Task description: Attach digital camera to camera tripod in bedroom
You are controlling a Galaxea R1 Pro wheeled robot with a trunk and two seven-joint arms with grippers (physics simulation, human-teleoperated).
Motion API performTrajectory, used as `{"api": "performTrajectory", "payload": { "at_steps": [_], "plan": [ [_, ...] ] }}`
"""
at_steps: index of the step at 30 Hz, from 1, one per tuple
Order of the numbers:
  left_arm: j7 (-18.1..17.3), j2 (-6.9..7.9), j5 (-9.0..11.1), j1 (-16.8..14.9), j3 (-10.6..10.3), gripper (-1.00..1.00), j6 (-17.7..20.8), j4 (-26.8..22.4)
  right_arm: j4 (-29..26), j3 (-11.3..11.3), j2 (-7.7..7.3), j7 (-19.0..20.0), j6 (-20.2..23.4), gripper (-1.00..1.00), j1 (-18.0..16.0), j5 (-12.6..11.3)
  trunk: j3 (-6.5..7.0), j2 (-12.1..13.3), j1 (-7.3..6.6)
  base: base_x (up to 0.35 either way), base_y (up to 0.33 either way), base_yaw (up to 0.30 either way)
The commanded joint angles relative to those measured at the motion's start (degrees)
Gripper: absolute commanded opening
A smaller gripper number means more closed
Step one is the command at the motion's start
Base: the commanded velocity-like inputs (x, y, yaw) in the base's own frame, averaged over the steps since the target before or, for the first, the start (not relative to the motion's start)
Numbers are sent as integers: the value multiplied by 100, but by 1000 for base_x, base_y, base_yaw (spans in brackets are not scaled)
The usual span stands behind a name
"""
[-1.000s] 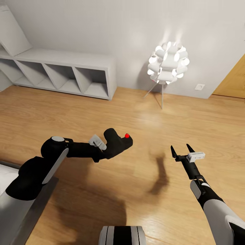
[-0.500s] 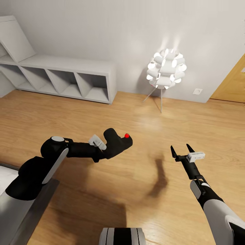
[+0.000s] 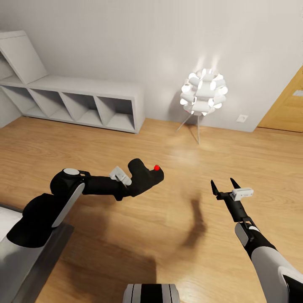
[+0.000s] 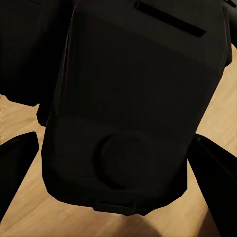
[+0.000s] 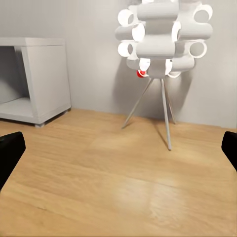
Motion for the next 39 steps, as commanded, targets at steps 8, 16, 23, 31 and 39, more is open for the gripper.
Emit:
{"api": "performTrajectory", "payload": {
  "at_steps": [8, 16, 23, 31, 39],
  "plan": [
    [5, 5, 30, -3, 4, -100, 196, 2, 7, -25, 2, 59, -6, 100, -5, -31, 98, 9, -22, 0, 0, 0],
    [9, 6, 31, -6, 5, -100, 273, 5, 49, -25, 3, 55, -5, 100, -5, -31, 200, 20, -42, 0, 0, 0],
    [12, 6, 29, -4, 5, -100, 289, 7, 84, -25, 3, 56, -7, 100, -5, -31, 289, 29, -60, 0, 0, 0],
    [12, 6, 30, -3, 5, -100, 292, 7, 112, -25, 3, 61, -7, 100, -5, -31, 391, 40, -81, 0, 0, 0],
    [12, 6, 29, 0, 5, -100, 293, 7, 122, -25, 3, 62, -6, 100, -5, -31, 493, 51, -101, 0, 0, 0]
  ]
}}
